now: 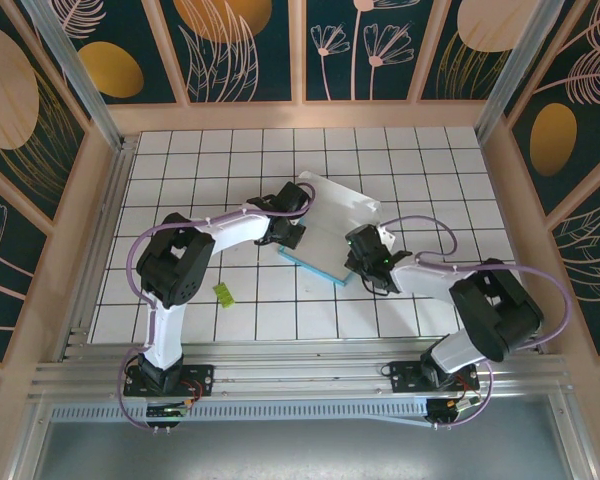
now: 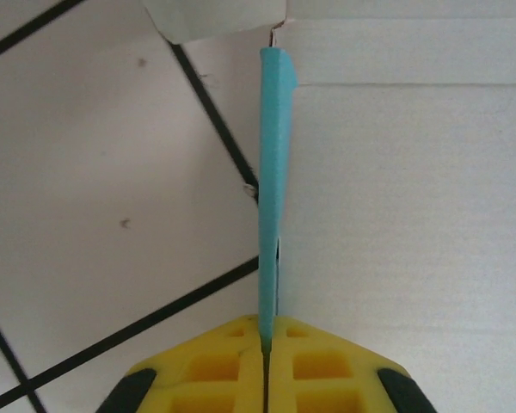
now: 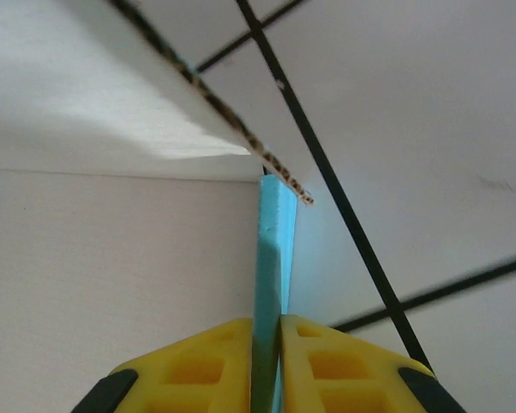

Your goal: Fold the paper box

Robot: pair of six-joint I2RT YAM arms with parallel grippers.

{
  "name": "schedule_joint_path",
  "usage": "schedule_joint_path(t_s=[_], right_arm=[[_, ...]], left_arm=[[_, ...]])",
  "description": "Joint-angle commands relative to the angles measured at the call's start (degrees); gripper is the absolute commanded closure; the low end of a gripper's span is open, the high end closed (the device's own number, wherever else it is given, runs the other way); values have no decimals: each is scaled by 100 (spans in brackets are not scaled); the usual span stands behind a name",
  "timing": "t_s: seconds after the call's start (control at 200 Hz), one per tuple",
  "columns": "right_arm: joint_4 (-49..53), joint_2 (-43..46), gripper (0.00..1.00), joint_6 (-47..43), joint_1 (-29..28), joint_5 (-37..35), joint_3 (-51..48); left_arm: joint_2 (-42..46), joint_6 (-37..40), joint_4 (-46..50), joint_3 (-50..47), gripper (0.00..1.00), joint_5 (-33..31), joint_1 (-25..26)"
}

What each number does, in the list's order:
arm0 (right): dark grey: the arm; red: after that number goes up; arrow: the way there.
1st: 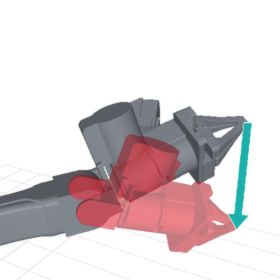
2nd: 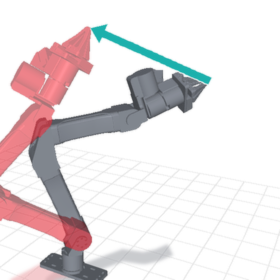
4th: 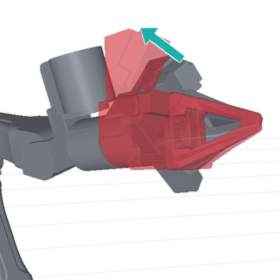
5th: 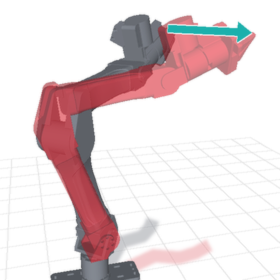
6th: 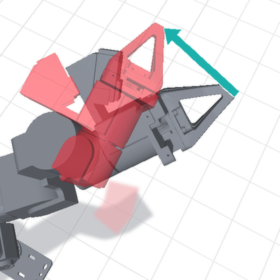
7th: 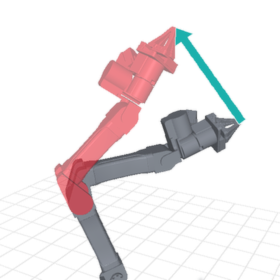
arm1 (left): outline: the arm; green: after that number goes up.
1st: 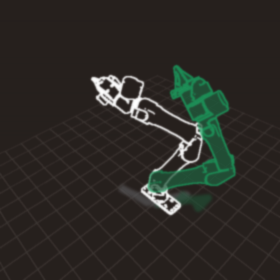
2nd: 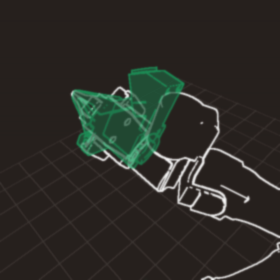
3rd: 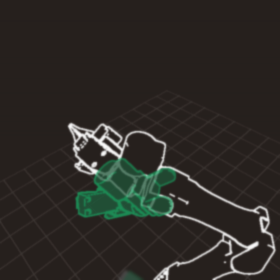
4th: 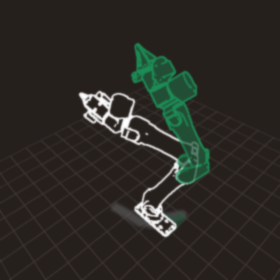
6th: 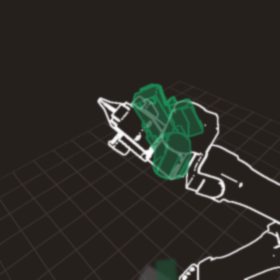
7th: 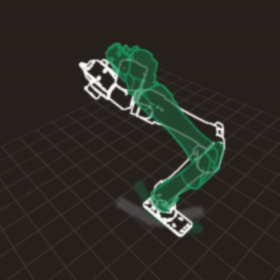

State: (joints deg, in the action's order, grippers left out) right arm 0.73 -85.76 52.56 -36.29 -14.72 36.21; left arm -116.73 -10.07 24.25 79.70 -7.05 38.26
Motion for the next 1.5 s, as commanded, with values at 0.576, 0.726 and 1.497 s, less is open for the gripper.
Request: schedule_joint_path(t_s=[0.576, 0.726, 1.497], right_arm=[[-968, -2752, 83, -3032, 762, 605, 3165], [-824, -3017, 71, -3611, 903, 1208, 3685], [73, -2934, 34, -4254, 2236, 4543, 5283]], left_arm=[[2288, -983, -1191, -1156, 38, 201, -1162], [2494, -1057, -1530, -1251, 31, 886, -1852], [289, 521, -1971, 991, 31, 4095, -2798]])
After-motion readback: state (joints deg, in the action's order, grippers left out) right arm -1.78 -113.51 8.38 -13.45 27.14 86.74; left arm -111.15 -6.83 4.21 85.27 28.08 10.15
